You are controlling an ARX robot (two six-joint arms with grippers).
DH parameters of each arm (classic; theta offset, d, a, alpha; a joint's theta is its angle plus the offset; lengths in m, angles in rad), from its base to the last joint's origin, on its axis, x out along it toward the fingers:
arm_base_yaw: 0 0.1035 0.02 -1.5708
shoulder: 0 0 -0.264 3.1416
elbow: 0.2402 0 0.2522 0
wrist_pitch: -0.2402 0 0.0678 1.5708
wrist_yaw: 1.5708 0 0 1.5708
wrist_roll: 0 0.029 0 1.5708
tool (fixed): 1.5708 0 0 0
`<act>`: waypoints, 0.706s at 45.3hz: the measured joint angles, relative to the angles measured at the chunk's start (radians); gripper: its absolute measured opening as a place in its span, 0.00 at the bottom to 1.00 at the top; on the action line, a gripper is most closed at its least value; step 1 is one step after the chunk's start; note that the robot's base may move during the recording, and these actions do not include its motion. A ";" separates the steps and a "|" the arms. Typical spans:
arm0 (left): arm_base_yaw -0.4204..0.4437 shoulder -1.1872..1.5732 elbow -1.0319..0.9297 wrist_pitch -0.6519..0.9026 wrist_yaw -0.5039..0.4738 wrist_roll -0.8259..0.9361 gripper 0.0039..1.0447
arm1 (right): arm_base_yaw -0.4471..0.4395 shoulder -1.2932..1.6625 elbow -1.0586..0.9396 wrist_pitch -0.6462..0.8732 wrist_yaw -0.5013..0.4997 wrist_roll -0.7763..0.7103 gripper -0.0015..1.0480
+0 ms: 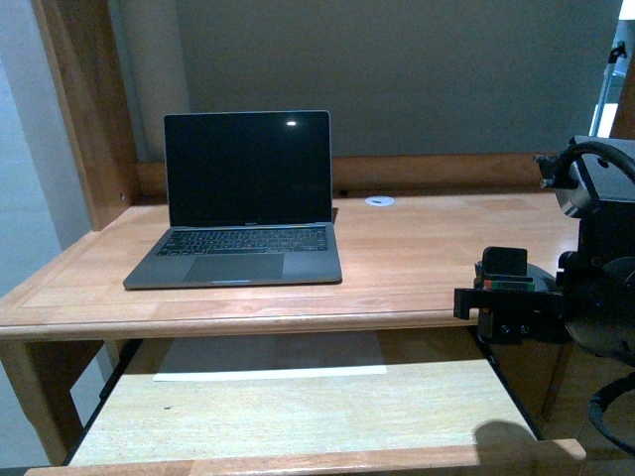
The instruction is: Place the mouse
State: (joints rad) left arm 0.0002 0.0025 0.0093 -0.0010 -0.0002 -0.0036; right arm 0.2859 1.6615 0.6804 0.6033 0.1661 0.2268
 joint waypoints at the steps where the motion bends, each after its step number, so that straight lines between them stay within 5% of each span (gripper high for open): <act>1: 0.000 0.000 0.000 -0.002 0.000 0.000 0.94 | 0.000 0.000 0.000 0.001 0.002 0.000 0.60; 16: 0.000 0.000 0.000 -0.002 0.000 0.000 0.94 | 0.000 0.010 0.016 -0.027 0.002 0.002 0.60; 32: 0.000 0.000 0.000 -0.002 0.000 0.000 0.94 | 0.022 0.390 0.480 -0.202 0.069 0.058 0.60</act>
State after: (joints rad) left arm 0.0002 0.0025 0.0093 -0.0032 -0.0006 -0.0036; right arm 0.3080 2.0514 1.1603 0.4015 0.2352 0.2844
